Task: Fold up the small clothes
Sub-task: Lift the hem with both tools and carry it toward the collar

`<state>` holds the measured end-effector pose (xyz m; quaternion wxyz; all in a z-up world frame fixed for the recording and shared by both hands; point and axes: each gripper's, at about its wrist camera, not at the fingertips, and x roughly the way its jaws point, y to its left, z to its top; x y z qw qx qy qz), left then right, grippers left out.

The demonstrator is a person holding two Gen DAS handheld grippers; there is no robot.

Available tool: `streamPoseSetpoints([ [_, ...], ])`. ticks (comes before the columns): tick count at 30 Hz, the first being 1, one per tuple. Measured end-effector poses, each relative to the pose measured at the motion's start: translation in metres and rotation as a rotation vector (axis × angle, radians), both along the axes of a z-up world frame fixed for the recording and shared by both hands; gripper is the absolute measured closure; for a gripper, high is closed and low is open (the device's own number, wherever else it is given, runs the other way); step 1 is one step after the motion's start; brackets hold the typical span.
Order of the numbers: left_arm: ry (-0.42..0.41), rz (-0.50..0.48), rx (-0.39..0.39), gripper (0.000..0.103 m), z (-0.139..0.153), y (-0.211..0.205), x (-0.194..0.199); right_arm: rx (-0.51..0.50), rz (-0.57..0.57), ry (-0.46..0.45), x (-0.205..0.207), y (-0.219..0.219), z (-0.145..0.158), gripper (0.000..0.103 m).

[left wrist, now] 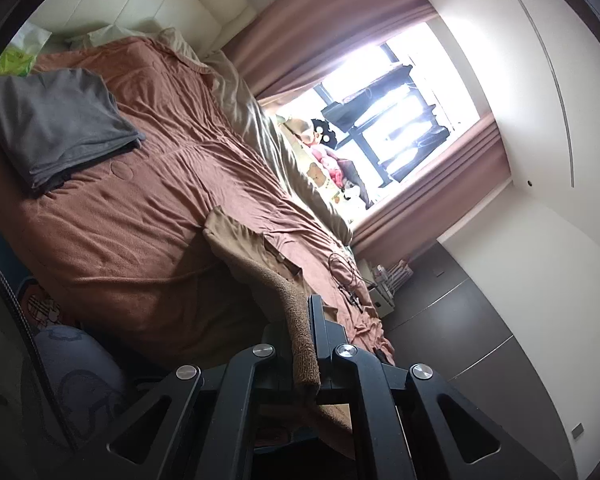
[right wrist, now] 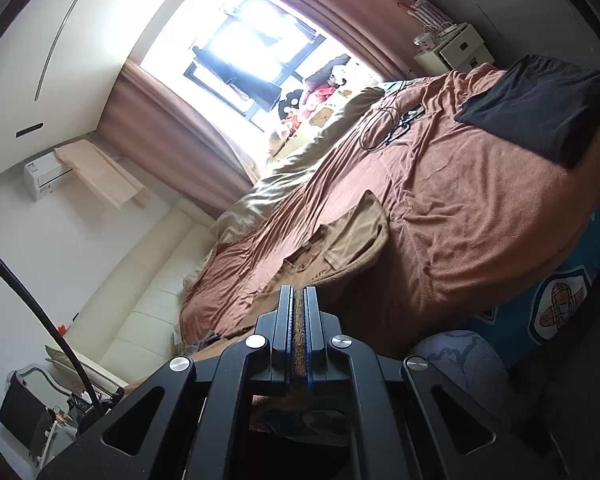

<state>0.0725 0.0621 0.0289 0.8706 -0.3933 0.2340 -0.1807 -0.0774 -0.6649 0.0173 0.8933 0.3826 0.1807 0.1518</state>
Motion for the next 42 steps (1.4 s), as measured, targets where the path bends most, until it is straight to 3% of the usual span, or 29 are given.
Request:
streamPoseSetpoints([
  [6,-0.031,0.006,-0.01,0.1,0.012,0.005,-0.018,-0.003,-0.002,-0.024,-0.007,-0.004,0.002,0.102],
  [16,-0.002,0.006,-0.017,0.1,0.0,0.009,0.01,-0.003,-0.008,0.014,0.033,-0.002,-0.005,0.102],
  [24,0.02,0.0,0.006,0.1,-0.005,0.003,0.069,-0.005,-0.026,0.053,0.089,0.002,0.001,0.102],
  [42,0.196,0.016,0.061,0.1,-0.041,-0.01,0.223,-0.042,-0.023,0.222,0.252,0.018,0.008,0.102],
])
